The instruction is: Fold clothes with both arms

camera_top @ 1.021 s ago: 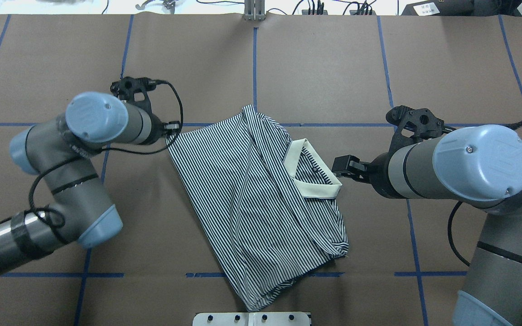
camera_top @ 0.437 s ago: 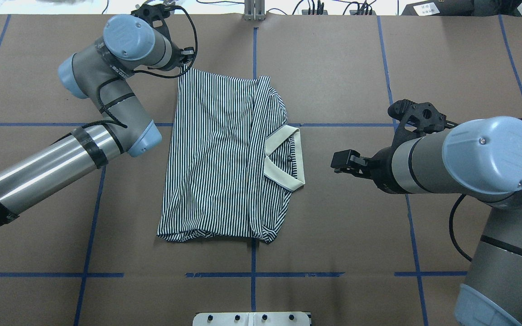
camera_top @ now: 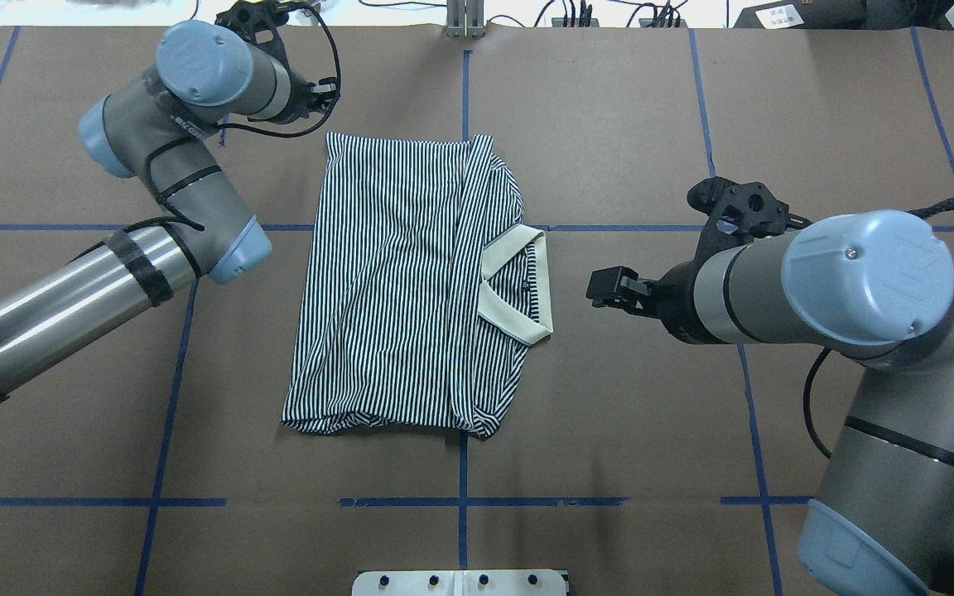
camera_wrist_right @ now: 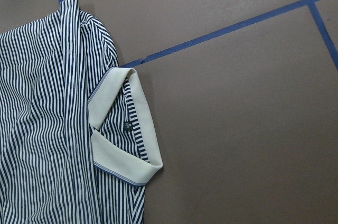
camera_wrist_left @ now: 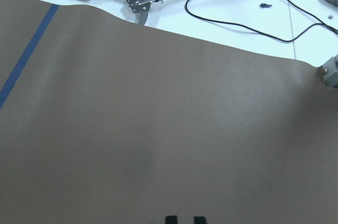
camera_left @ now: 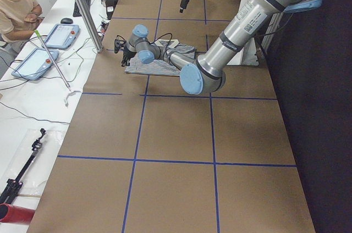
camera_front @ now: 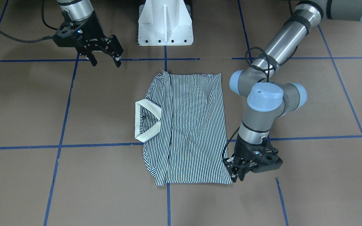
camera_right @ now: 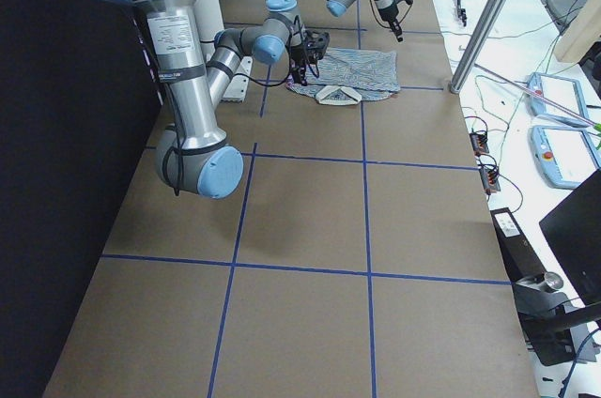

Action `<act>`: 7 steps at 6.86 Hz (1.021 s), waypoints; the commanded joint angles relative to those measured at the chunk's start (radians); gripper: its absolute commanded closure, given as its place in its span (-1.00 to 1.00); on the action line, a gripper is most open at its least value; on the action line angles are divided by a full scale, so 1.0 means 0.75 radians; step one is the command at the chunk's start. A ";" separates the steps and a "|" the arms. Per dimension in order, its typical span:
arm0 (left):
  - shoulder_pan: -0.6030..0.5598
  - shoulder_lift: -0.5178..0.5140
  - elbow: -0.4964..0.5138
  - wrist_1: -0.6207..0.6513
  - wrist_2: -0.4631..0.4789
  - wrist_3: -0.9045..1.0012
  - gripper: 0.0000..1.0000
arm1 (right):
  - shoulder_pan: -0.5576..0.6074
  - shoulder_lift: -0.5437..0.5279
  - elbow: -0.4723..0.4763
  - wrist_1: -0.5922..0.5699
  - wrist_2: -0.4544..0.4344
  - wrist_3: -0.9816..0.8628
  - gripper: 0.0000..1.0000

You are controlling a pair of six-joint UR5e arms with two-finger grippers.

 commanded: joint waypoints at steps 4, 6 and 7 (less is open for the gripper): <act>-0.005 0.253 -0.361 0.011 -0.107 -0.016 0.21 | -0.196 0.262 -0.291 0.001 -0.118 0.080 -1.00; -0.005 0.255 -0.361 0.011 -0.103 -0.014 0.21 | -0.239 0.435 -0.513 -0.011 -0.124 -0.151 -1.00; -0.005 0.257 -0.361 0.009 -0.103 -0.014 0.20 | -0.242 0.497 -0.608 -0.015 -0.114 -0.305 -1.00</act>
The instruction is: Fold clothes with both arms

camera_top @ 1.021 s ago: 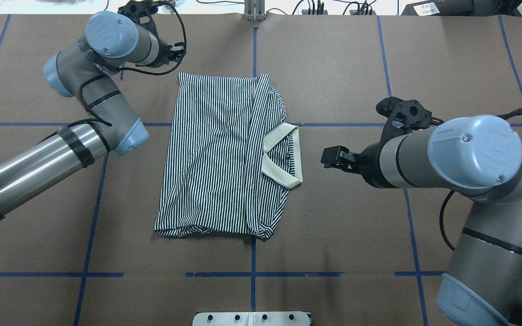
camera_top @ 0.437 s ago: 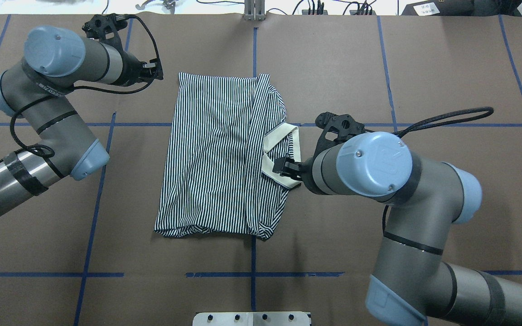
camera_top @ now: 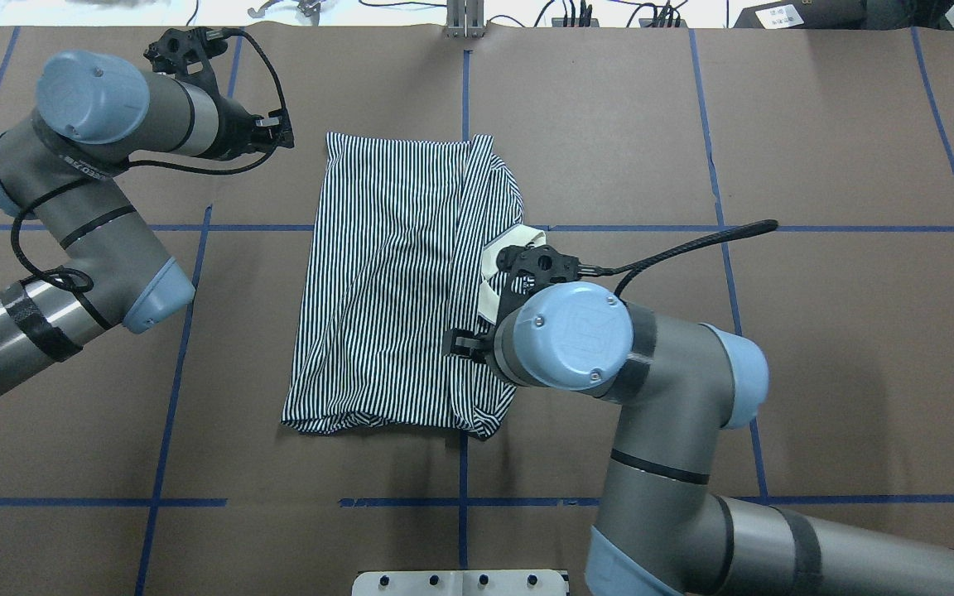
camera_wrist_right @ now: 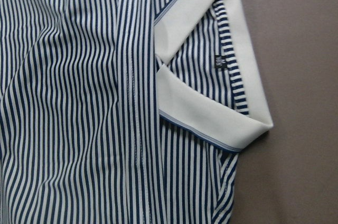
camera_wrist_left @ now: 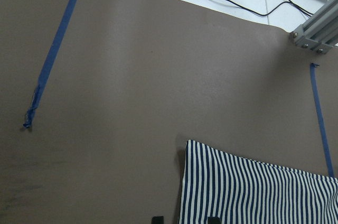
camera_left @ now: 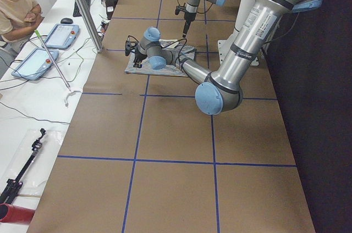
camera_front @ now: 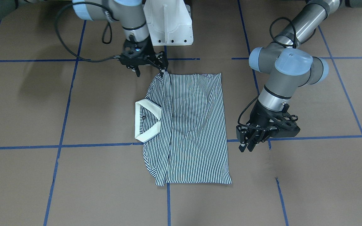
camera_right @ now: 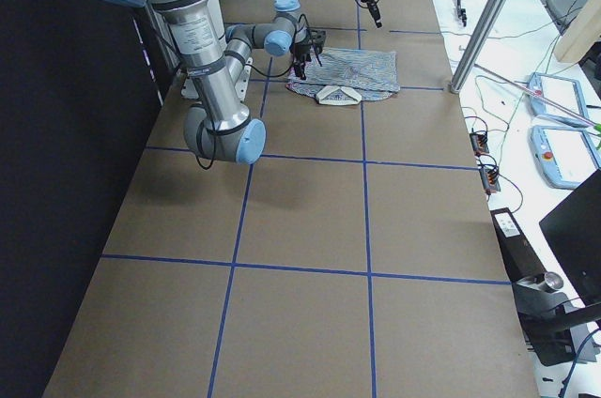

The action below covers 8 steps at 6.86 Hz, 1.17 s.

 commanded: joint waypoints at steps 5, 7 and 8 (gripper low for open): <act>0.000 0.029 -0.011 -0.004 -0.003 -0.002 0.20 | -0.074 0.163 -0.260 -0.117 0.011 -0.387 -1.00; 0.000 0.029 -0.017 -0.004 -0.003 -0.004 0.18 | -0.082 0.154 -0.268 -0.117 0.008 -0.416 -1.00; 0.000 0.031 -0.031 -0.002 -0.003 -0.004 0.18 | -0.082 0.154 -0.268 -0.119 0.010 -0.422 -1.00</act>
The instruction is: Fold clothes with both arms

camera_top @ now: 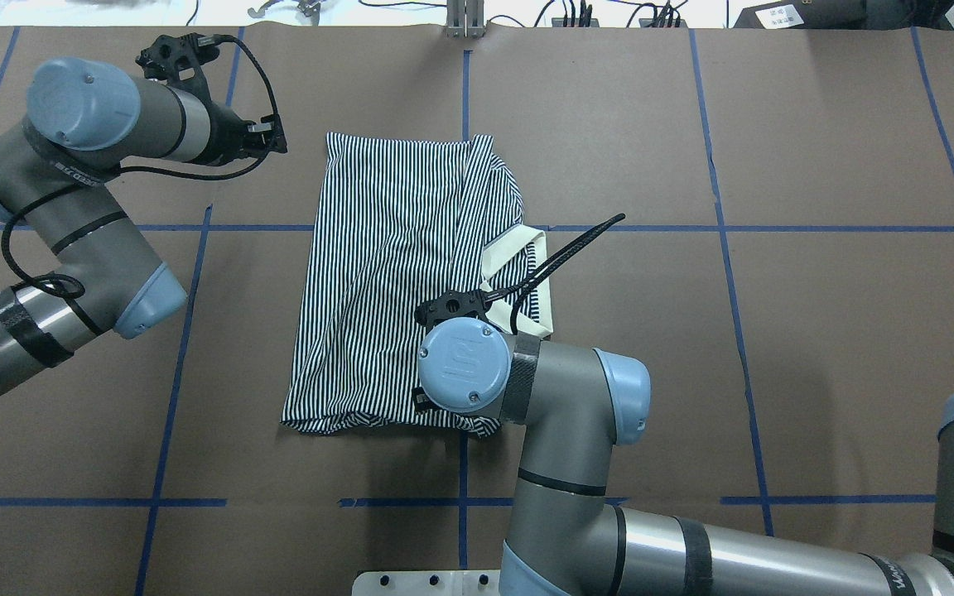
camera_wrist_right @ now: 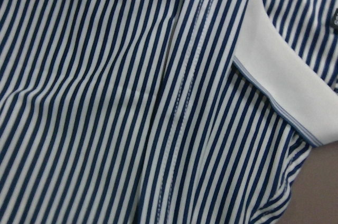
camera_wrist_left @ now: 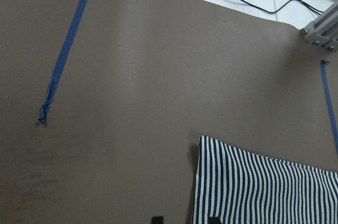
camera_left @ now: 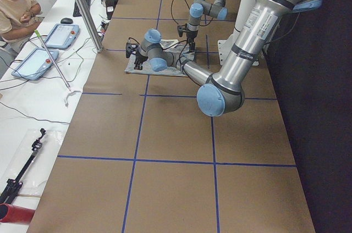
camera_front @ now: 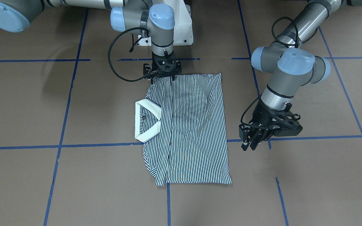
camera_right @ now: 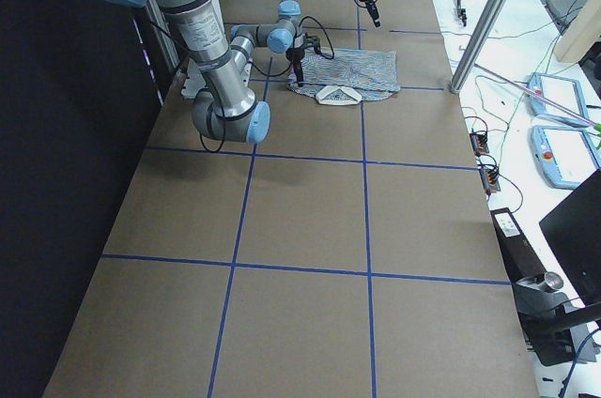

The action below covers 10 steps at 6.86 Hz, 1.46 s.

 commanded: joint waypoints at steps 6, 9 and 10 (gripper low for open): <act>0.000 0.020 -0.035 0.002 0.000 -0.001 0.16 | 0.047 -0.212 0.193 -0.095 0.003 -0.178 -1.00; 0.000 0.028 -0.045 0.002 0.000 0.001 0.16 | 0.047 -0.252 0.257 -0.090 -0.011 -0.178 -1.00; 0.000 0.030 -0.047 0.002 -0.002 0.001 0.16 | 0.077 -0.195 0.251 -0.094 -0.005 -0.178 -1.00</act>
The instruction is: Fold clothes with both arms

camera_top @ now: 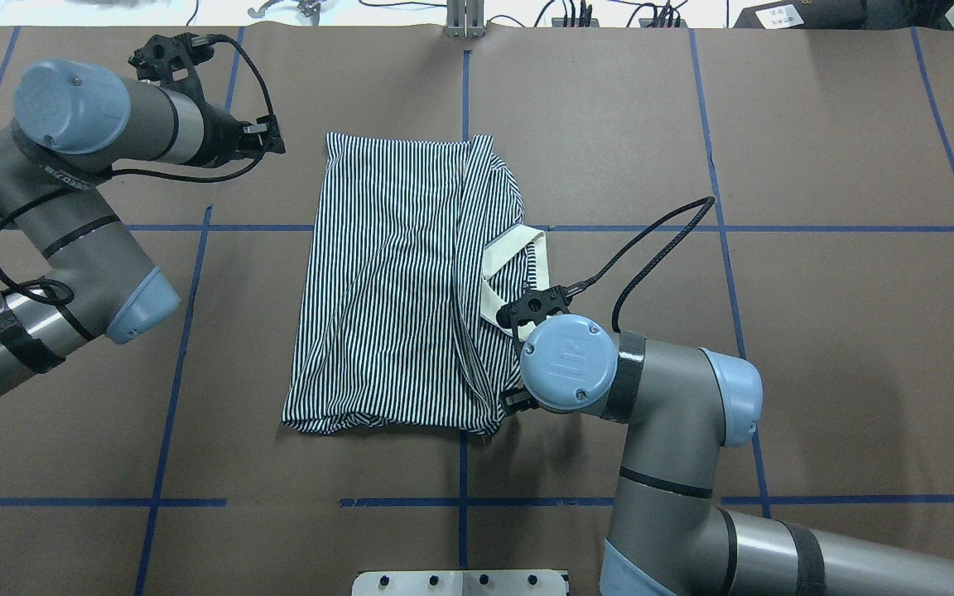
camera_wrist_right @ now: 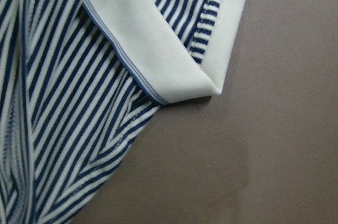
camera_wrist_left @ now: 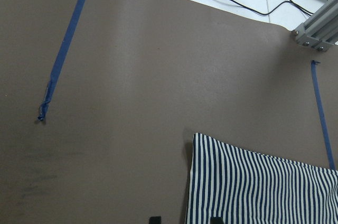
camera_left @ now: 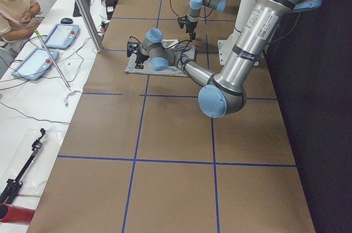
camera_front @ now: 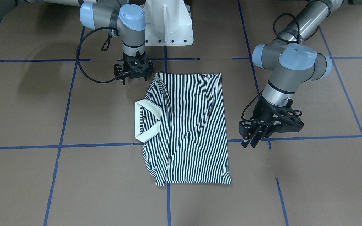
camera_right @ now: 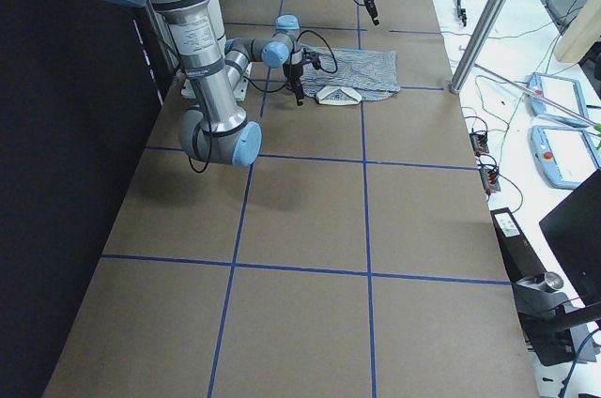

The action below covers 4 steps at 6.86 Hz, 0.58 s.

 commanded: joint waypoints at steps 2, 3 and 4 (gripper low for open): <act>0.000 0.061 -0.048 -0.002 -0.006 0.002 0.15 | 0.024 0.216 -0.172 0.008 -0.010 0.006 -1.00; 0.000 0.065 -0.063 -0.002 -0.006 0.000 0.14 | 0.024 0.294 -0.268 0.012 -0.010 0.006 -1.00; 0.000 0.065 -0.067 -0.002 -0.006 0.000 0.14 | 0.022 0.315 -0.311 0.012 -0.010 0.002 -1.00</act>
